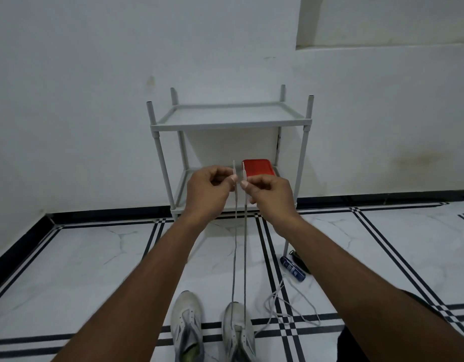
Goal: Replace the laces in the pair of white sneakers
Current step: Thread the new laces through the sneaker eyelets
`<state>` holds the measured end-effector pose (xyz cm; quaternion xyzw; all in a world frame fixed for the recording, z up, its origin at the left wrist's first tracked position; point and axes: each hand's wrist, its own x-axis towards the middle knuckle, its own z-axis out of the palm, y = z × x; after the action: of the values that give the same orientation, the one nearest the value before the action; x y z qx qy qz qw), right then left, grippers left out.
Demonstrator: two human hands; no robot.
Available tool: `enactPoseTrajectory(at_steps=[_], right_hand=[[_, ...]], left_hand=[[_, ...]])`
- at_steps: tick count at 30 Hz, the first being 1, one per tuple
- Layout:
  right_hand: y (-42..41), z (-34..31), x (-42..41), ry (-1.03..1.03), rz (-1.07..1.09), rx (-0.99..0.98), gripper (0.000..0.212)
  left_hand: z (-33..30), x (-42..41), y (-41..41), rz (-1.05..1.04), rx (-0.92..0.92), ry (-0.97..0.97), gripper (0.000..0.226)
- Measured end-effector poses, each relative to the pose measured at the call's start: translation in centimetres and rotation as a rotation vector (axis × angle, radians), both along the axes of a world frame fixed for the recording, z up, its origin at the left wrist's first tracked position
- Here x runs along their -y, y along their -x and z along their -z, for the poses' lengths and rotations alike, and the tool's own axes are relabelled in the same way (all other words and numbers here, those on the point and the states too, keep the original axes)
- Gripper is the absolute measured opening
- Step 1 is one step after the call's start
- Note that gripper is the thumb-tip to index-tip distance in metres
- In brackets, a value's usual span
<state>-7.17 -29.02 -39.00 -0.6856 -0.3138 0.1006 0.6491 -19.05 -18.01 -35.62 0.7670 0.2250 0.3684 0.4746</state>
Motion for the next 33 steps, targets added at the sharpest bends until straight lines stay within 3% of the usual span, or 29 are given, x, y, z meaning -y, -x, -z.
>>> enactPoseTrajectory(at_steps=[33], right_hand=[[0.1,-1.3,1.3,0.003,-0.074,-0.025,0.013]], left_hand=[[0.1,0.8,-0.6,0.058,-0.026,0.004,0.014]])
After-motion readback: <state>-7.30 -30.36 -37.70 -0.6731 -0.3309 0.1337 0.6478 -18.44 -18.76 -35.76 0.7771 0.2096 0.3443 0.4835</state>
